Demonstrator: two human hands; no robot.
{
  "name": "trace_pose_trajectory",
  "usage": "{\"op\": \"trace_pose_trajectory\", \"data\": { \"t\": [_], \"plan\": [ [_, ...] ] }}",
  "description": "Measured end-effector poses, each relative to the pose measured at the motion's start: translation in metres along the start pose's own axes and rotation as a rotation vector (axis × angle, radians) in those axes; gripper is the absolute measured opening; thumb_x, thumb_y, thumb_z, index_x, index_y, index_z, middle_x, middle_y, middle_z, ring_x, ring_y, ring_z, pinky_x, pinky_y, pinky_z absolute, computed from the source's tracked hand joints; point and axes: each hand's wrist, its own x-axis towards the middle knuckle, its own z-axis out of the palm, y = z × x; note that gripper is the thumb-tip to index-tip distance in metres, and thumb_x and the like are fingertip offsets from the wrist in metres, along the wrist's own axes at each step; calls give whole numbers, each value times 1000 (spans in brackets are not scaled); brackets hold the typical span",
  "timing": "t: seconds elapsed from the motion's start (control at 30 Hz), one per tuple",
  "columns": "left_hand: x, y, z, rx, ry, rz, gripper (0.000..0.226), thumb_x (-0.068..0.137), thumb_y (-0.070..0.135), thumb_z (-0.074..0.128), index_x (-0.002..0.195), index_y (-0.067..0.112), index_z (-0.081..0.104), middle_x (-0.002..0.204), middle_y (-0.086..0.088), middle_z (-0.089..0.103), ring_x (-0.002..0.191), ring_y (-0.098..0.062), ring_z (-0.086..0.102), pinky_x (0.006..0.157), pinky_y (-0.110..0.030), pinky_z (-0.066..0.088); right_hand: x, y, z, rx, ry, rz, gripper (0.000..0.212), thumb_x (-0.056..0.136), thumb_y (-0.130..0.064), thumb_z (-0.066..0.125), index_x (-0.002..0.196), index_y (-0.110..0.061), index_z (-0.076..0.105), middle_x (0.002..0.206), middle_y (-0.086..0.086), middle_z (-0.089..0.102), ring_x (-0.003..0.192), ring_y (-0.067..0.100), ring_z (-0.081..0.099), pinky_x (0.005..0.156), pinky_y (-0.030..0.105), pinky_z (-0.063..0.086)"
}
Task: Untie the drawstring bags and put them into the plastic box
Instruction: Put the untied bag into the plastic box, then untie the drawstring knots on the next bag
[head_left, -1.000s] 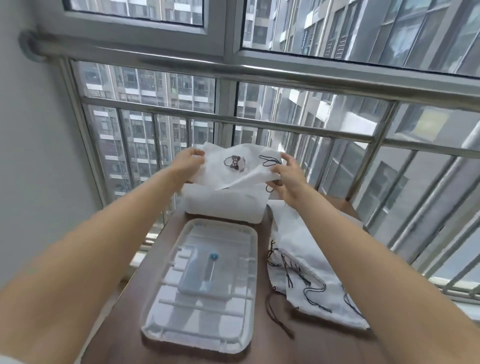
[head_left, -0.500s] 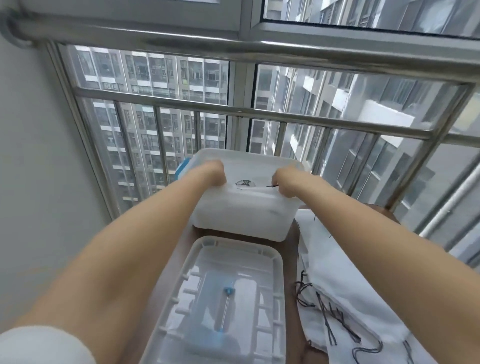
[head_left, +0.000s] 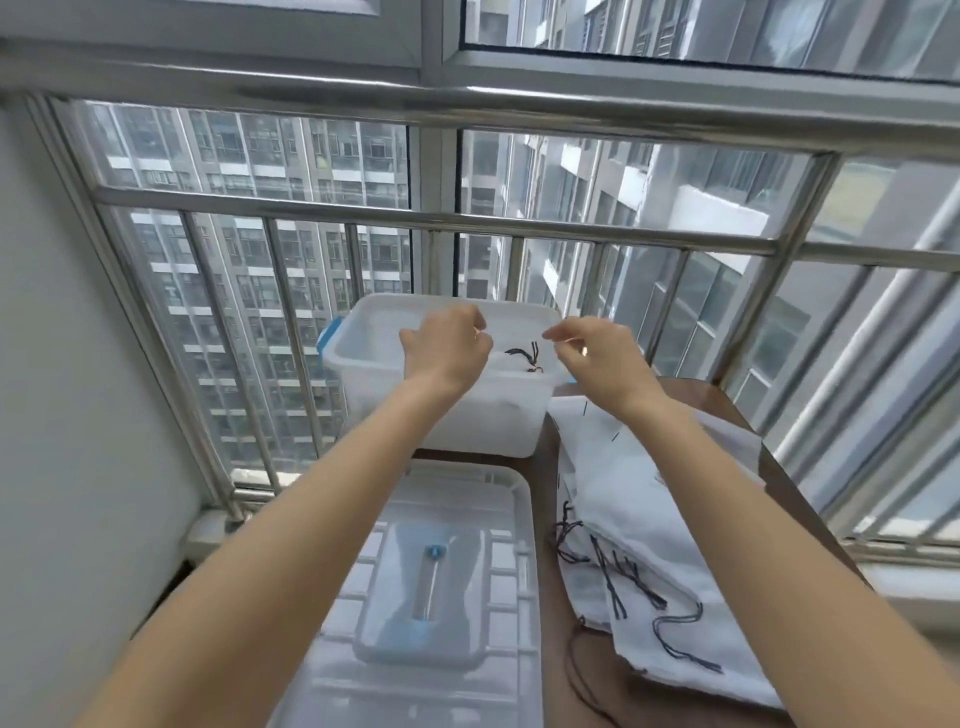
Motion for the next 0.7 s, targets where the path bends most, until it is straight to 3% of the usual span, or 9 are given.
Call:
{"op": "trace_pose_trajectory", "data": {
  "t": [0.1,0.2,0.37,0.5,0.6,0.7],
  "plan": [
    [-35,23,6,-54,82,94,23,93,20,44,109,16,60,107,0,64,99,-21,57,82,-34,29,-41,13,-9,37,77,61,27,91,-5,48,110,-8,67,112,5,68,104,19,61,91,22,41],
    [-71,39,24,-93,22,150,21,91,21,47,105,15,62,106,-3,63,97,-25,57,84,-36,35,-87,39,-10,-4,59,153,27,90,-5,48,109,-9,67,110,7,68,105,21,59,92,25,41],
    [-118,49,61,-81,-253,173,28,92,13,43,115,12,59,116,-10,58,107,-30,53,88,-38,42,-156,89,-4,-153,-187,276,32,92,-21,52,122,-13,57,124,8,58,119,25,49,97,34,39],
    [-146,55,82,-37,-535,99,48,89,6,44,136,17,43,136,-13,44,124,-30,44,101,-44,40,-188,101,2,-260,-212,286,47,85,-38,61,124,-15,47,126,8,47,119,28,42,94,42,42],
    [-158,60,89,-57,-519,82,47,87,3,47,132,15,47,134,-13,48,123,-29,46,101,-42,40,-196,101,0,-334,-207,252,37,85,-21,60,117,-10,44,120,11,45,110,30,43,81,43,46],
    [-164,67,84,-127,-361,88,33,86,-3,50,115,5,63,116,-18,63,110,-30,57,90,-25,39,-198,101,-7,-302,-205,230,36,81,3,50,115,-6,41,113,15,44,103,34,45,76,42,47]
  ]
}}
